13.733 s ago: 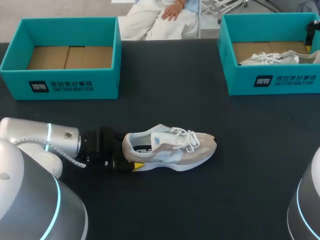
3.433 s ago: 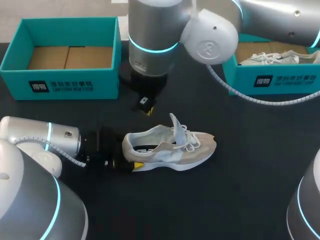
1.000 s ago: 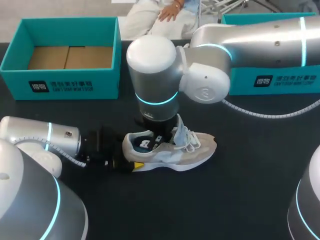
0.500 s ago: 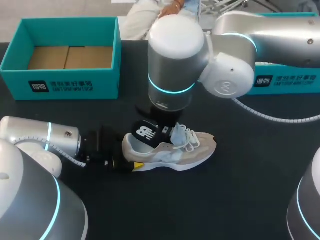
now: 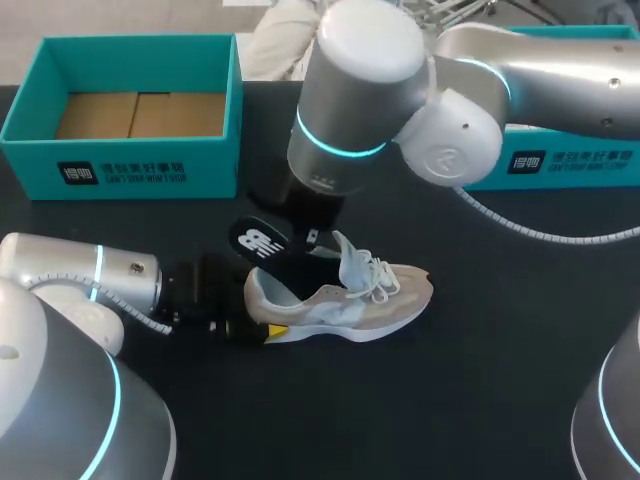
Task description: Take the shoe out of the shoebox, open the shoe tongue, remove and reinsert the insole, then place the shoe into the shoebox
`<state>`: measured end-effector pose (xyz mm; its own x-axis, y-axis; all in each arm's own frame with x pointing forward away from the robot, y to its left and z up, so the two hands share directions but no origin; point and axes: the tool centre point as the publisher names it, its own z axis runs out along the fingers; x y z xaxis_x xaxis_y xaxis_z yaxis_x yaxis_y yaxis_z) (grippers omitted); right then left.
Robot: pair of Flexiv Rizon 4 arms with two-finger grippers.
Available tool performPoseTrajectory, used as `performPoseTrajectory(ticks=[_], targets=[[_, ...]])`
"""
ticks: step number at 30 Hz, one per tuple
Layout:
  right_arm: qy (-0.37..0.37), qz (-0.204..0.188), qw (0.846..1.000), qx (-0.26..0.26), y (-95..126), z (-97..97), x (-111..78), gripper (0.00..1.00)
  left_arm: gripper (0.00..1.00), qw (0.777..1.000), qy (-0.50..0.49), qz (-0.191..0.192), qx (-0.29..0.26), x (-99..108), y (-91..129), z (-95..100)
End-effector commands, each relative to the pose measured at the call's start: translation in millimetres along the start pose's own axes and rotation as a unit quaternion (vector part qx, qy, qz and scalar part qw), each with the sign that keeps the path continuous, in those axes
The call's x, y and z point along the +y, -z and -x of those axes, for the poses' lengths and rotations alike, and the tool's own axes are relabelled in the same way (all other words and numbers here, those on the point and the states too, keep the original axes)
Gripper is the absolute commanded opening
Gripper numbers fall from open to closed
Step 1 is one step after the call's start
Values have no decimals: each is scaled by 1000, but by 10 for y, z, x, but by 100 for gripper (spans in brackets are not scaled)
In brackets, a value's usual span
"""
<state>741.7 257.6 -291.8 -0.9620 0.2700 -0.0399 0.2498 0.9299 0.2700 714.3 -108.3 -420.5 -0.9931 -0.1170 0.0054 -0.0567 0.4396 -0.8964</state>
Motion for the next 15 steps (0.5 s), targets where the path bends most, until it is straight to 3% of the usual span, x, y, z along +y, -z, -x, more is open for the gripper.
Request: performPoseTrajectory(ticks=[1, 4, 5, 6, 7, 8, 10, 12, 14, 15], targets=[[12, 13, 1000, 22, -15, 32, 12, 0, 0, 1000, 0, 1, 0, 60, -34, -24], [7, 11, 999, 44, -92, 16, 19, 0, 0, 1000, 0, 1, 0, 60, -34, -24], [3, 11, 998, 59, -120, 8, 13, 13, 0, 1000, 0, 1, 0, 60, -34, -24], [0, 17, 997, 70, -134, -2, 12, 40, 0, 1000, 0, 1, 0, 60, -34, -24], [-7, 17, 997, 79, -145, -7, 8, 50, 0, 1000, 0, 1, 0, 60, -34, -24], [-10, 22, 996, 88, -147, -13, 11, 70, 0, 1000, 0, 1, 0, 60, -34, -24], [-29, 35, 992, 117, -138, -18, 5, 80, 0, 1000, 0, 1, 0, 60, -34, -24], [-47, 44, 988, 142, -124, -18, -11, 78, 0, 1000, 0, 1, 0, 60, -34, -24], [-69, 84, 979, 172, -95, -4, -31, 45, 0, 1000, 0, 1, 0, 60, -34, -24], [-72, 86, 979, 171, -84, 3, -44, 44, 0, 1000, 0, 1, 0, 60, -34, -24]])
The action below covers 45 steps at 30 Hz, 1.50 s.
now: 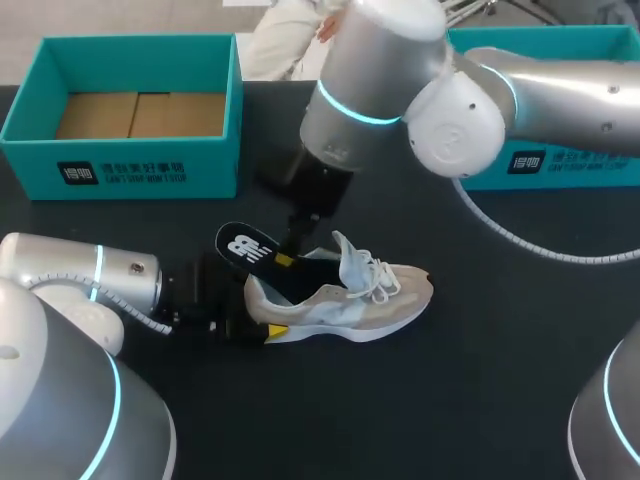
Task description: Take the shoe out of the shoebox, open the shoe tongue, remove and reinsert the insole, then place the shoe into the shoebox
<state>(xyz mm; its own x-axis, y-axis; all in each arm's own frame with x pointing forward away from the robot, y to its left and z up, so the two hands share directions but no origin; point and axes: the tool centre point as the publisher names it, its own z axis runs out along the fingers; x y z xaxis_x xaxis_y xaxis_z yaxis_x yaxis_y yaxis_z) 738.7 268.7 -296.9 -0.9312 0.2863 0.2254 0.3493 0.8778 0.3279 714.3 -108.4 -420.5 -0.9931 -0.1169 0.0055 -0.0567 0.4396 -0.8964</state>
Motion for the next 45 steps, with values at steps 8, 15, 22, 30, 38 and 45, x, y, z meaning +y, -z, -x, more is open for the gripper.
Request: performPoseTrajectory(ticks=[8, 15, 22, 30, 38, 45], targets=[[-4, 122, 980, 154, 41, 7, -83, 64, 0, 1000, 0, 1, 0, 61, -34, -24], [12, 130, 974, 185, -51, -53, 49, 63, 0, 1000, 0, 1, 0, 61, -34, -24], [22, 130, 971, 200, -188, -90, 146, 60, 0, 1000, 0, 1, 0, 61, -34, -24], [39, 129, 966, 220, -252, -184, 210, 55, 0, 1000, 0, 1, 0, 61, -34, -24], [59, 126, 959, 246, -304, -240, 241, 0, 0, 1000, 0, 1, 0, 61, -34, -24], [36, 133, 961, 241, -175, -217, 240, 0, 0, 1000, 0, 1, 0, 61, -34, -24]])
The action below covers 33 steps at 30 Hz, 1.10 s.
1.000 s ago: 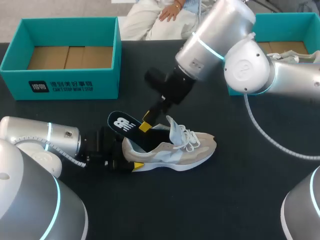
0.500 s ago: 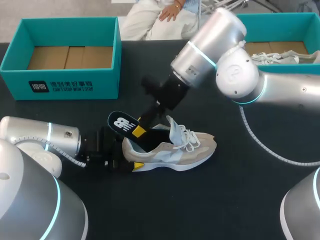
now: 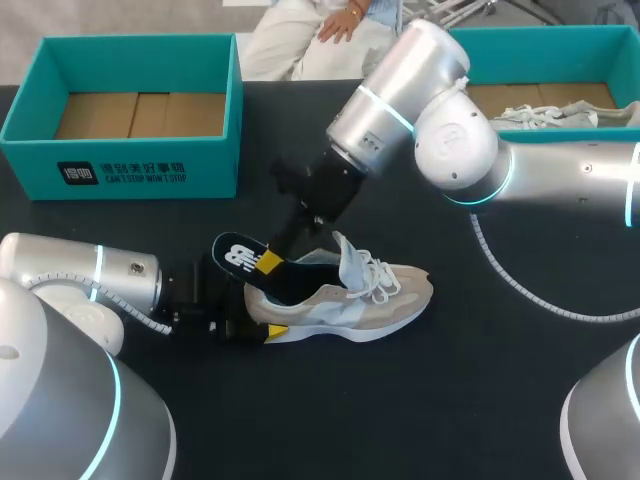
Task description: Take the shoe out of the shoebox, open the shoe tongue, remove and reinsert the insole, then place the shoe into the shoebox
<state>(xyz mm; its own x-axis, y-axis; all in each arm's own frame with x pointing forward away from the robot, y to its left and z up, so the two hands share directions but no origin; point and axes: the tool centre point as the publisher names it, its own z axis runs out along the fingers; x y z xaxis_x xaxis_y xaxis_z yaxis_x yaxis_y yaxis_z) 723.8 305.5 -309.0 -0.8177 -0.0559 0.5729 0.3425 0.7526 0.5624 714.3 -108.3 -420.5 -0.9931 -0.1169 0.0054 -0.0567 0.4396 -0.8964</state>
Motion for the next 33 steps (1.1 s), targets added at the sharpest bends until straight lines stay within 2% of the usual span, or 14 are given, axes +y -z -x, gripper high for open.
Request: performPoseTrajectory(ticks=[1, 11, 14, 33], targets=[[-5, 10, 1000, -7, 111, -55, 62, 0, 0, 1000, 0, 1, 0, 61, -34, -24], [-38, 129, 990, -28, 566, -195, 599, 0, 0, 1000, 0, 1, 0, 61, -34, -24], [-62, 205, 975, -60, 699, -194, 747, 0, 0, 1000, 0, 1, 0, 61, -34, -24], [-62, 205, 975, -60, 699, -194, 747, 0, 0, 1000, 0, 1, 0, 61, -34, -24]])
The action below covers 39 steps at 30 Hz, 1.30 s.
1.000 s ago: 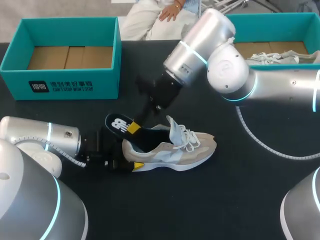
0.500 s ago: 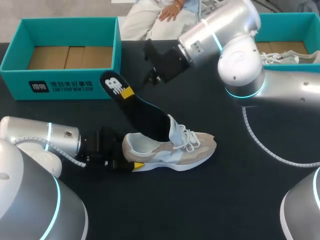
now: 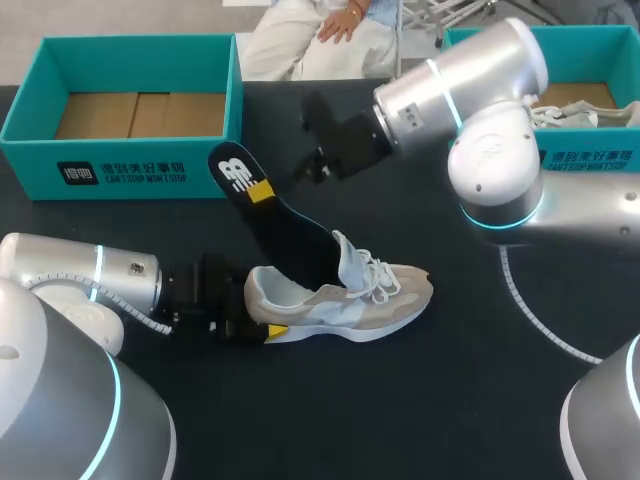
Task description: Take the shoe out of the shoebox, open the shoe tongue, remove and reinsert the insole, then place the shoe into the shoebox
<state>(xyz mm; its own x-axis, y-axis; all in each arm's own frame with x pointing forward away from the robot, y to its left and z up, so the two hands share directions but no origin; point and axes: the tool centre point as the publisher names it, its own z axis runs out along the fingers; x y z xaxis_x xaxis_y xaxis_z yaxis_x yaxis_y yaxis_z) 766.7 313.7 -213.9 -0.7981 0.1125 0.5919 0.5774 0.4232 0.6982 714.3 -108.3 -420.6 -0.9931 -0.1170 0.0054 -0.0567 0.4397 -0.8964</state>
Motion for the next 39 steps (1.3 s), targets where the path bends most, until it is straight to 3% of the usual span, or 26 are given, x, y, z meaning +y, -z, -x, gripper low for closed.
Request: performPoseTrajectory(ticks=[1, 6, 14, 24, 27, 39], targets=[[-2, 17, 1000, 4, 7, -20, 29, 0, 0, 1000, 0, 1, 0, 60, -34, -24], [0, 83, 997, 8, 122, -135, 340, 0, 0, 1000, 0, 1, 0, 60, -34, -24], [-27, 137, 990, 35, 334, -272, 697, 0, 0, 1000, 0, 1, 0, 60, -34, -24], [-46, 186, 981, 40, 761, -490, 844, 0, 0, 1000, 0, 1, 0, 60, -34, -24], [-37, 190, 980, 44, 814, -546, 916, 0, 0, 1000, 0, 1, 0, 60, -34, -24], [-37, 190, 980, 44, 814, -546, 916, 0, 0, 1000, 0, 1, 0, 60, -34, -24]])
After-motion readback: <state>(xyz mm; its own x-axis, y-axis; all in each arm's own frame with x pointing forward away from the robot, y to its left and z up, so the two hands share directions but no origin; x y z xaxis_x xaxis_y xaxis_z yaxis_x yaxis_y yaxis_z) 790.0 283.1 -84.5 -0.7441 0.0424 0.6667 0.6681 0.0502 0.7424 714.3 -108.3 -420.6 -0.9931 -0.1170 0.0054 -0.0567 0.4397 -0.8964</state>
